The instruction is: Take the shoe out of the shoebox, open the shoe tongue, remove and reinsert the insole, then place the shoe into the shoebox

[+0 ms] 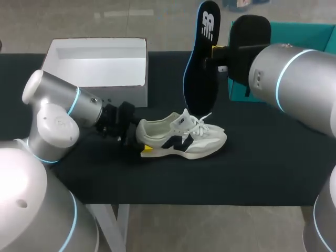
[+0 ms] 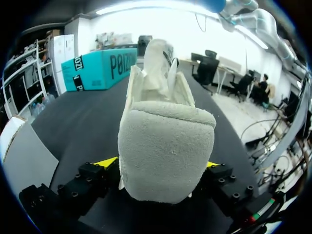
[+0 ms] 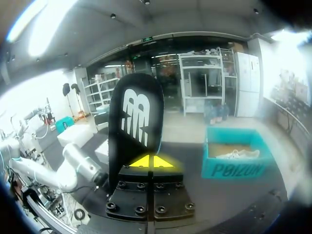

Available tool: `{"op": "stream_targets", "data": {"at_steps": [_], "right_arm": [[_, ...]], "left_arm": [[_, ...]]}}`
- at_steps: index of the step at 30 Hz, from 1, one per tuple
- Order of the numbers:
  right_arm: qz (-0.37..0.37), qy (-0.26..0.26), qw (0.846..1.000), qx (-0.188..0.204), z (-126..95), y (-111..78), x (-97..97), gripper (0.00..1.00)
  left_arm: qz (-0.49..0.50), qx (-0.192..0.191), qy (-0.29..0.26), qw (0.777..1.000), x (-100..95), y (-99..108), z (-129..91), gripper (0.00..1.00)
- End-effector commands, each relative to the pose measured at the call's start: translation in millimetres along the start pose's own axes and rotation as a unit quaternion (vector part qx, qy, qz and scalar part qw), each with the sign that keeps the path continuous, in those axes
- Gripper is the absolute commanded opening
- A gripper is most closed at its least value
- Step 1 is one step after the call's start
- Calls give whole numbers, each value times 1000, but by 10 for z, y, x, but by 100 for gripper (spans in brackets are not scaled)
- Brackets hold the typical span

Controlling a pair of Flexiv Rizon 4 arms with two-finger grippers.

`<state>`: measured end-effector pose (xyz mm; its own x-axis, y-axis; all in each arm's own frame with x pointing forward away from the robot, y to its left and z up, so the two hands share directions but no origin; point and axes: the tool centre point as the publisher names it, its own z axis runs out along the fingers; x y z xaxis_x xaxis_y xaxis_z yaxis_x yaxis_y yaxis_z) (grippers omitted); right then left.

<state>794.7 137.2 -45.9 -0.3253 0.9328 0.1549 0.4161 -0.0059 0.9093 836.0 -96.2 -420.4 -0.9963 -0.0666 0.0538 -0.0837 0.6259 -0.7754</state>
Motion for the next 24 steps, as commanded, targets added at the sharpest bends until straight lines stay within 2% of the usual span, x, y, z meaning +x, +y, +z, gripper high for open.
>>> {"op": "stream_targets", "data": {"at_steps": [1, 6, 13, 24], "right_arm": [[0, 1, 1000, 1, 1, -6, -7, 0], [0, 1, 1000, 1, 1, -6, -7, 0], [0, 1, 1000, 1, 1, -6, -7, 0], [0, 1, 1000, 1, 1, -6, -7, 0]], "left_arm": [[1, -18, -17, 1000, 77, -15, -33, 100], [-5, -29, -38, 999, 32, 53, -85, 100], [8, -74, -81, 994, -115, 98, -233, 100], [3, -126, -75, 989, -239, 40, -355, 100]]}}
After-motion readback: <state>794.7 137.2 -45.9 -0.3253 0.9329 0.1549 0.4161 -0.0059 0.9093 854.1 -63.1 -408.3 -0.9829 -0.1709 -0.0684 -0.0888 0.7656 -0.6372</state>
